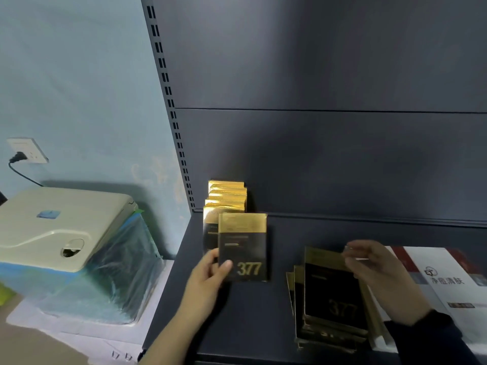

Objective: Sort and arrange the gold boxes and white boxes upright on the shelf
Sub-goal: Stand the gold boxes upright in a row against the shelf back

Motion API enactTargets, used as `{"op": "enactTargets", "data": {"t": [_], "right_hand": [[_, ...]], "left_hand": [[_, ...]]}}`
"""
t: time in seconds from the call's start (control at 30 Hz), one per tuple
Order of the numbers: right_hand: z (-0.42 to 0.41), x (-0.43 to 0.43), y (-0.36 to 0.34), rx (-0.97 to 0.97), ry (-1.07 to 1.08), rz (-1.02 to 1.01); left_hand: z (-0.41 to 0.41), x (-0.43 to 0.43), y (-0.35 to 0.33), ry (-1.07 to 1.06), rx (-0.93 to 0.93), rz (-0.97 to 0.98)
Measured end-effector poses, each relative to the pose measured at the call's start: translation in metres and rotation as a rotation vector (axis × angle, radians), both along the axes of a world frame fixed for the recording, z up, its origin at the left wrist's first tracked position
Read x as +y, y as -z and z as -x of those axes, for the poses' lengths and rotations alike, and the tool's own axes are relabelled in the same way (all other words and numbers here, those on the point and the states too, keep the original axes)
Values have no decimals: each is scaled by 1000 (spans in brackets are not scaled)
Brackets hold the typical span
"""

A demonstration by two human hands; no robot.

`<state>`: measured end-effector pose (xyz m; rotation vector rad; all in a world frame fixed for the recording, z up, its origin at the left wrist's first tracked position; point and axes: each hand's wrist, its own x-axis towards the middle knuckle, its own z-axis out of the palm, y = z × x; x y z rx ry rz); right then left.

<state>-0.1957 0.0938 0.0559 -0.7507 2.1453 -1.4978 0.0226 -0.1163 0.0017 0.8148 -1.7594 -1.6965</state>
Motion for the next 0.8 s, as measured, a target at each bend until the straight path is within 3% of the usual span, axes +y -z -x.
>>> {"op": "enactTargets", "data": {"t": [0.1, 0.2, 0.33, 0.57, 0.7, 0.8], "right_hand": [[-2, 5, -1, 100, 89, -127], [-2, 4, -1, -33, 11, -289], [5, -3, -2, -26, -60, -414], [2, -7, -7, 34, -180, -543], [4, -12, -5, 79, -174, -600], [6, -11, -7, 87, -168, -572]], "left_hand": [[-11, -21, 13, -222, -207, 221], [-6, -30, 20, -427, -391, 432], [2, -18, 14, -528, -399, 473], [10, 14, 11, -327, -287, 434], [23, 44, -1, 51, -180, 133], [41, 69, -12, 339, -292, -42]]}}
